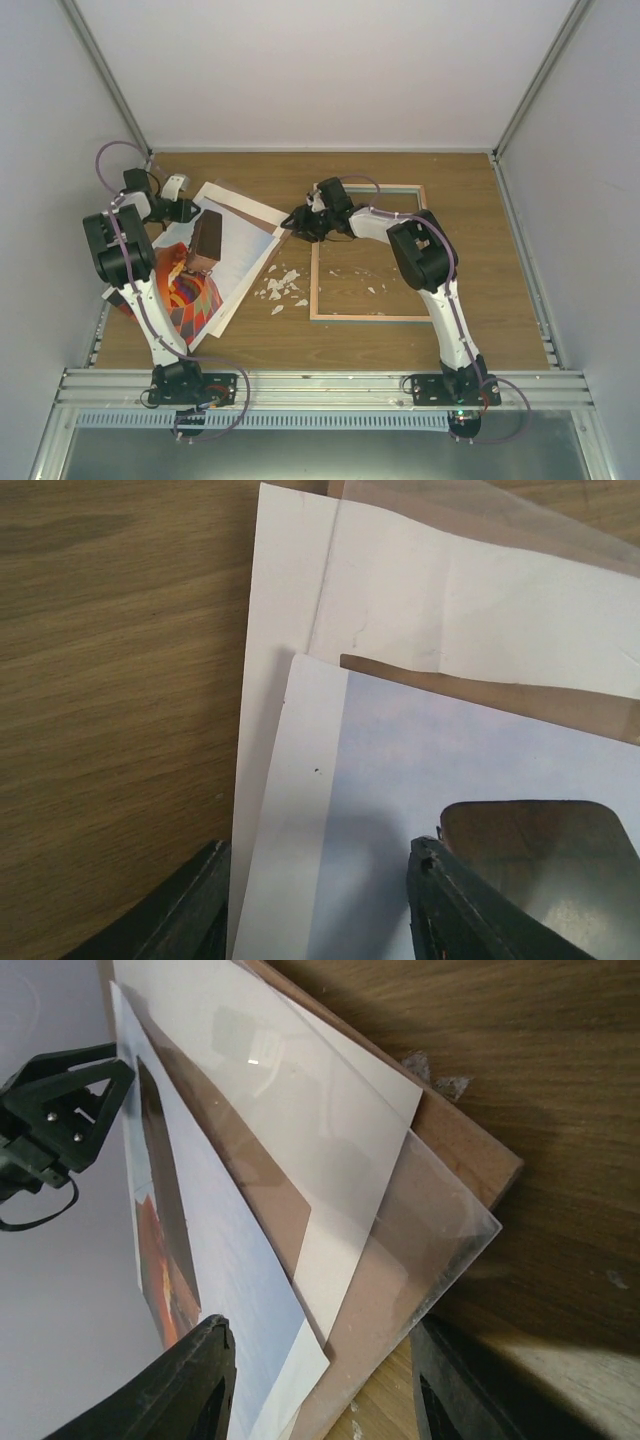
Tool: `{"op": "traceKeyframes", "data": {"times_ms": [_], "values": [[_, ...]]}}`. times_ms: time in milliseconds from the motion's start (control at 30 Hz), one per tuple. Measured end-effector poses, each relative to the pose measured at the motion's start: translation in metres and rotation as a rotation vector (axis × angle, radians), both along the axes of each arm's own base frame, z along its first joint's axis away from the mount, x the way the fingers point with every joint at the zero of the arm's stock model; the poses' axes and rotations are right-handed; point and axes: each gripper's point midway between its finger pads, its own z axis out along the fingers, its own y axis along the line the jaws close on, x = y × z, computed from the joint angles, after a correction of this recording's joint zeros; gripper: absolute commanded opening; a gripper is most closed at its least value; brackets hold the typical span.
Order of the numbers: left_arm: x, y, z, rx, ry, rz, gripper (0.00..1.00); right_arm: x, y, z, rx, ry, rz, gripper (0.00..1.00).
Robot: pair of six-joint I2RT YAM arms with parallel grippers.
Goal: Put the photo into the frame
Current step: Pick up the photo frame item at the center of the board.
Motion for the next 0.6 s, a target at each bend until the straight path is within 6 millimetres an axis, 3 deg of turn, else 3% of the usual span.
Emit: {"op": "traceKeyframes", "data": {"times_ms": [267,600], "values": [[0.001,0.002,-0.003,0.06,-0.012,0.003,0.43,0.0,-0.006,-0.002,0.035,-0.039,-0.008,0.31],[0.002,0.002,-0.003,0.078,-0.006,0.007,0.43,0.004,-0.016,-0.002,-0.021,-0.096,-0.038,0.26]]}}
